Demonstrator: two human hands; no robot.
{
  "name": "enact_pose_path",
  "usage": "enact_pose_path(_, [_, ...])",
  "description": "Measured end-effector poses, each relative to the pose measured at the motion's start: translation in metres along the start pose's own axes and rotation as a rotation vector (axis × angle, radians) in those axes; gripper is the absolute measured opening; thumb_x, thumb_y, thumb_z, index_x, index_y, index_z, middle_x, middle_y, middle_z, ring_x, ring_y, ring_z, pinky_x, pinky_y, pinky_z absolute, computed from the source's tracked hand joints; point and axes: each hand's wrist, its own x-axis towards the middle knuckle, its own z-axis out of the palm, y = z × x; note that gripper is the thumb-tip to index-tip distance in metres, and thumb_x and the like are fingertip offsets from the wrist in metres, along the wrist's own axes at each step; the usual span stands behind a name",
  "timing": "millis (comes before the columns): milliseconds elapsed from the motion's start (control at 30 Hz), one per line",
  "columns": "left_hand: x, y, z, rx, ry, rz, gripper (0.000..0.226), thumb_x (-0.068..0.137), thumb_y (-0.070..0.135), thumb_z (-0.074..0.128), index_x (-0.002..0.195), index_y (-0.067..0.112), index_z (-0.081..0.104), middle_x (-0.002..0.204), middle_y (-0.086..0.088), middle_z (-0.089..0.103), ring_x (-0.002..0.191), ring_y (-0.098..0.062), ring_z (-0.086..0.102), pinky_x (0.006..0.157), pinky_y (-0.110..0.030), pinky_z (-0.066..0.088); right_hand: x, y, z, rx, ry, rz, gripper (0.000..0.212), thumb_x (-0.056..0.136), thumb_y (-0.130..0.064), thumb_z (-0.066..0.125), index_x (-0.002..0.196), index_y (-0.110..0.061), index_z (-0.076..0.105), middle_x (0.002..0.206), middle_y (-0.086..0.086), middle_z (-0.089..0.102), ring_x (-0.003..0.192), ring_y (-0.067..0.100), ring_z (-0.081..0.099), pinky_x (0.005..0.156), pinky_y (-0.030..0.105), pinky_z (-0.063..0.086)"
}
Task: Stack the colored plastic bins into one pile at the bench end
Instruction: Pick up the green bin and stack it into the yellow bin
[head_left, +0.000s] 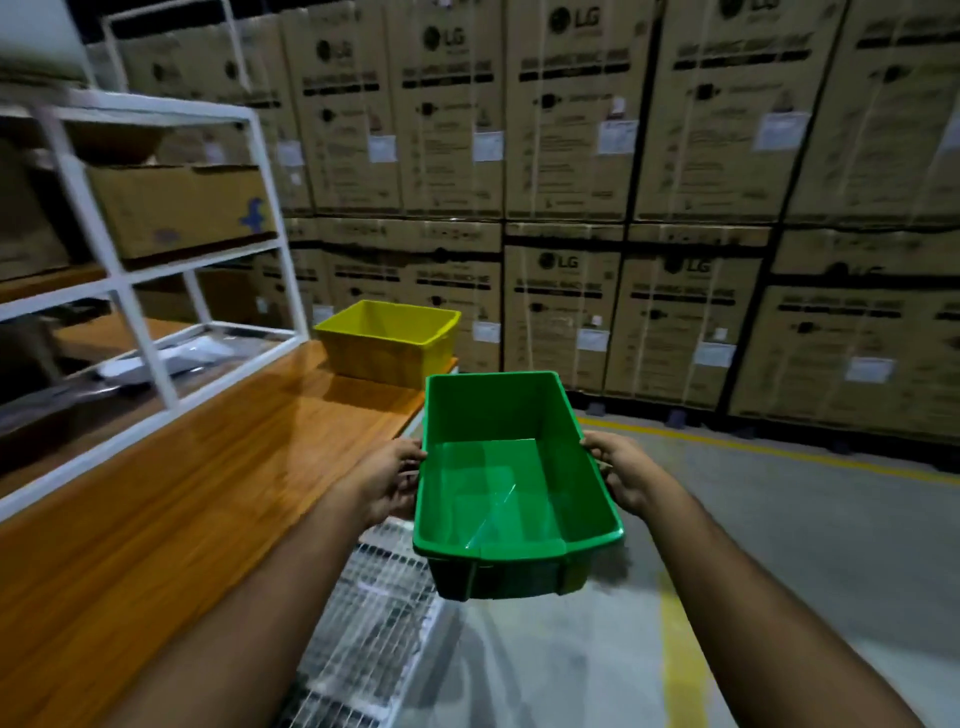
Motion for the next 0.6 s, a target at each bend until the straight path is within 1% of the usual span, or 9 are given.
enact_pose_path(67, [0.030, 0.007, 0.034, -0.002, -0.046, -0.008, 0.026, 0.092, 0.006, 0.045, 0.099, 0.014, 0.069, 0.067, -0.003, 0.070, 0.059, -0.014, 0.062, 0.051, -0.025, 0.056, 0.012, -0.012, -0.035, 0.028, 0.038, -0.018, 0.021, 0.094, -0.015, 0.051, 0.088, -0.012, 0.071, 0.075, 0.008, 0.052, 0.062, 0.020, 0.040, 0.059, 0.031, 0.032])
enact_pose_path(167, [0.077, 0.015, 0.079, 0.014, -0.075, -0.017, 0.025, 0.091, 0.006, 0.046, 0.103, 0.015, 0.067, 0.087, -0.007, 0.064, 0.077, -0.017, 0.061, 0.061, -0.027, 0.057, 0.037, -0.029, -0.080, 0.065, 0.111, -0.048, 0.030, 0.092, -0.016, 0.055, 0.073, -0.014, 0.078, 0.070, 0.007, 0.050, 0.062, 0.018, 0.039, 0.061, 0.029, 0.033])
enact_pose_path(233, [0.112, 0.021, 0.106, 0.007, -0.094, -0.030, 0.024, 0.090, 0.006, 0.048, 0.095, 0.016, 0.069, 0.086, -0.005, 0.064, 0.076, -0.017, 0.061, 0.056, -0.026, 0.058, 0.060, -0.041, -0.106, 0.076, 0.153, -0.059, 0.033, 0.092, -0.015, 0.054, 0.069, -0.014, 0.078, 0.066, 0.007, 0.044, 0.059, 0.018, 0.037, 0.058, 0.029, 0.030])
enact_pose_path(333, [0.164, 0.034, 0.142, 0.004, -0.117, -0.052, 0.024, 0.090, 0.007, 0.049, 0.089, 0.017, 0.071, 0.075, -0.002, 0.067, 0.066, -0.014, 0.064, 0.049, -0.024, 0.056, 0.097, -0.063, -0.135, 0.101, 0.211, -0.076, 0.023, 0.093, -0.013, 0.054, 0.085, -0.012, 0.075, 0.055, 0.000, 0.062, 0.052, 0.017, 0.052, 0.050, 0.025, 0.043])
enact_pose_path(367, [0.186, 0.041, 0.153, -0.006, -0.122, -0.048, 0.024, 0.090, 0.008, 0.049, 0.089, 0.016, 0.071, 0.072, -0.001, 0.067, 0.061, -0.012, 0.065, 0.047, -0.023, 0.055, 0.113, -0.072, -0.144, 0.102, 0.219, -0.084, 0.020, 0.093, -0.012, 0.053, 0.092, -0.012, 0.073, 0.053, -0.002, 0.064, 0.049, 0.015, 0.054, 0.046, 0.023, 0.045])
enact_pose_path(433, [0.227, 0.057, 0.171, -0.052, -0.128, -0.025, 0.021, 0.091, 0.008, 0.048, 0.092, 0.013, 0.069, 0.066, 0.000, 0.068, 0.050, -0.010, 0.063, 0.044, -0.022, 0.053, 0.147, -0.091, -0.158, 0.116, 0.224, -0.116, 0.021, 0.094, -0.010, 0.054, 0.104, -0.005, 0.071, 0.059, 0.005, 0.060, 0.049, 0.018, 0.049, 0.049, 0.024, 0.040])
enact_pose_path(500, [0.272, 0.075, 0.187, -0.101, -0.145, -0.015, 0.022, 0.093, 0.006, 0.046, 0.100, 0.009, 0.066, 0.067, -0.002, 0.067, 0.041, -0.008, 0.059, 0.039, -0.019, 0.048, 0.188, -0.111, -0.171, 0.147, 0.239, -0.151, 0.028, 0.094, -0.008, 0.053, 0.117, 0.002, 0.066, 0.071, 0.013, 0.048, 0.058, 0.020, 0.038, 0.056, 0.027, 0.030])
enact_pose_path(533, [0.292, 0.086, 0.194, -0.117, -0.152, -0.017, 0.023, 0.094, 0.006, 0.045, 0.104, 0.008, 0.065, 0.067, -0.003, 0.066, 0.038, -0.008, 0.057, 0.036, -0.017, 0.045, 0.208, -0.122, -0.175, 0.156, 0.241, -0.153, 0.029, 0.094, -0.007, 0.052, 0.119, 0.002, 0.064, 0.072, 0.012, 0.049, 0.059, 0.018, 0.037, 0.057, 0.027, 0.029])
enact_pose_path(600, [0.326, 0.107, 0.203, -0.116, -0.159, -0.021, 0.024, 0.094, 0.006, 0.045, 0.109, 0.007, 0.064, 0.067, -0.002, 0.065, 0.038, -0.009, 0.057, 0.035, -0.017, 0.044, 0.241, -0.145, -0.179, 0.174, 0.219, -0.157, 0.027, 0.095, -0.006, 0.050, 0.117, -0.001, 0.065, 0.066, 0.008, 0.061, 0.054, 0.016, 0.047, 0.052, 0.024, 0.038])
